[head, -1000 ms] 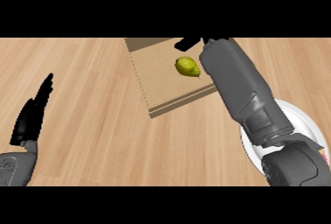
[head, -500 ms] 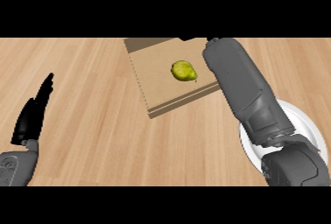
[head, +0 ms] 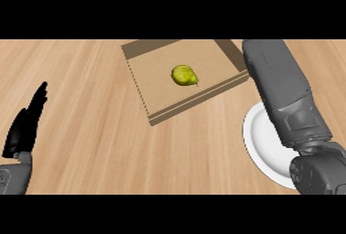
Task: Pick the pear from the plate and place it in the cardboard box
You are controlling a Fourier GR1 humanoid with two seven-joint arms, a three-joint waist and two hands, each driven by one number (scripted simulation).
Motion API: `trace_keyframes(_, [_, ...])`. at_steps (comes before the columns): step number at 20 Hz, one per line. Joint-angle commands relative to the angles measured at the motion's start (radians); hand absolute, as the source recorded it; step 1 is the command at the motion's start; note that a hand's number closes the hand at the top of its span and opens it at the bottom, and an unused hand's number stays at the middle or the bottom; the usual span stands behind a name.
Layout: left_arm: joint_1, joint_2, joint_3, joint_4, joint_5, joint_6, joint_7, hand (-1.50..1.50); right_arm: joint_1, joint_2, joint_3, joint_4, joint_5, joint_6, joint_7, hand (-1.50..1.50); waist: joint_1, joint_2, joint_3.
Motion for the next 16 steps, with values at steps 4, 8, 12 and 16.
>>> trace_keyframes(4, [0.008,0.001,0.028,0.028,-0.009,0.014,-0.011,0.0,0.094,-0.112,-0.026,-0.02,-0.076,0.098,-0.054,-1.5,-0.037,-0.013,-0.001])
trace_keyframes(8, [0.077,-0.001,0.04,-0.003,-0.016,0.025,-0.034,0.0,0.223,-0.112,0.01,-0.128,-0.094,0.152,-0.06,-1.5,-0.061,-0.025,-0.001])
trace_keyframes(12, [0.057,0.04,0.068,-0.036,0.026,-0.045,0.028,0.0,0.304,-0.18,0.035,-0.23,-0.127,0.275,-0.026,-1.5,-0.062,-0.026,-0.001])
trace_keyframes(16, [0.089,0.003,0.051,-0.038,-0.011,0.002,-0.013,0.0,0.422,-0.252,0.068,-0.317,-0.147,0.457,-0.029,-1.5,-0.07,-0.026,-0.001])
